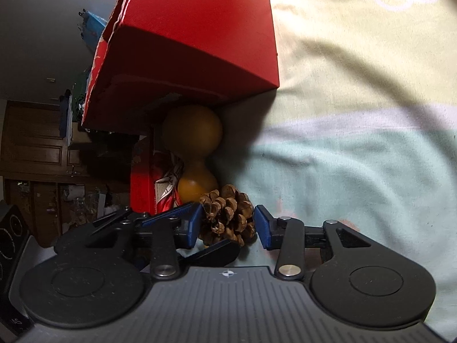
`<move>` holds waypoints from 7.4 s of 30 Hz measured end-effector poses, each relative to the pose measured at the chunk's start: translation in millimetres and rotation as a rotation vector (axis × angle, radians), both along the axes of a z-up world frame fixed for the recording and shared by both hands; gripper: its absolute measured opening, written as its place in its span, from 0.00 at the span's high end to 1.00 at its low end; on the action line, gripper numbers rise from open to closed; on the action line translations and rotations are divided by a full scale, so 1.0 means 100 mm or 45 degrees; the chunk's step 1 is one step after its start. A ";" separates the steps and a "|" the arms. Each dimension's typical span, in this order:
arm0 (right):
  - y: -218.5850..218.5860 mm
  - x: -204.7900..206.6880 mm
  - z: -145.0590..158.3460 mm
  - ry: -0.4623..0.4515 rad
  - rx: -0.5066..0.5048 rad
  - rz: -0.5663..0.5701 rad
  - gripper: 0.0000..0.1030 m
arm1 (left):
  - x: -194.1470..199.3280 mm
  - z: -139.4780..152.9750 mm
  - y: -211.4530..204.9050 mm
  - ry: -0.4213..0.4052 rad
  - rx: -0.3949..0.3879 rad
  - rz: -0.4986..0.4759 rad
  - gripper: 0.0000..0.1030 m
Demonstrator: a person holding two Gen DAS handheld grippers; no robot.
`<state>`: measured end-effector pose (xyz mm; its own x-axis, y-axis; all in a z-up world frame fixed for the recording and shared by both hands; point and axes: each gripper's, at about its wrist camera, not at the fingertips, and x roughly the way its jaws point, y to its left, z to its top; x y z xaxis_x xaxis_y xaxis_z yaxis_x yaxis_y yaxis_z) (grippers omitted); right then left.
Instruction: Organize objects
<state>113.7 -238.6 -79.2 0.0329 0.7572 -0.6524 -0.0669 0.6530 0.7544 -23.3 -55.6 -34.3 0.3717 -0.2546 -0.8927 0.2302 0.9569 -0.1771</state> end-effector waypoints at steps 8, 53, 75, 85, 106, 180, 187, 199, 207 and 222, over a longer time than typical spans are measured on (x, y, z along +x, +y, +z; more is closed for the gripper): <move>-0.14 -0.01 0.04 -0.010 -0.023 -0.050 0.59 | 0.05 0.02 -0.05 0.007 -0.047 -0.089 0.50; 1.23 1.12 1.16 -0.579 -0.616 0.119 0.65 | 1.34 0.50 1.01 -0.190 -0.467 -0.178 0.52; 1.87 1.30 0.78 -0.708 -1.148 0.561 0.66 | 1.41 0.21 1.25 -0.096 -0.383 -0.108 0.51; 1.53 1.29 0.94 -0.693 -0.931 0.322 0.66 | 1.42 0.30 1.16 -0.137 -0.242 -0.081 0.49; 1.05 1.02 1.08 -0.740 -0.637 -0.031 0.66 | 1.12 0.60 1.16 -0.191 0.120 0.164 0.37; 0.34 0.02 0.50 -0.565 -0.274 0.017 0.61 | 0.31 0.17 0.35 0.000 0.535 0.524 0.13; 0.33 0.02 0.47 -0.539 -0.265 0.011 0.61 | 0.32 0.11 0.33 0.026 0.530 0.517 0.12; 0.37 0.02 0.40 -0.498 -0.259 0.004 0.61 | 0.28 0.04 0.42 0.048 0.477 0.502 0.12; 0.45 0.07 0.33 -0.455 -0.242 0.006 0.61 | 0.18 0.09 0.60 0.007 0.326 0.482 0.18; 0.87 0.18 0.25 -0.423 -0.251 0.103 0.59 | 0.03 0.23 0.76 -0.126 0.270 0.348 0.24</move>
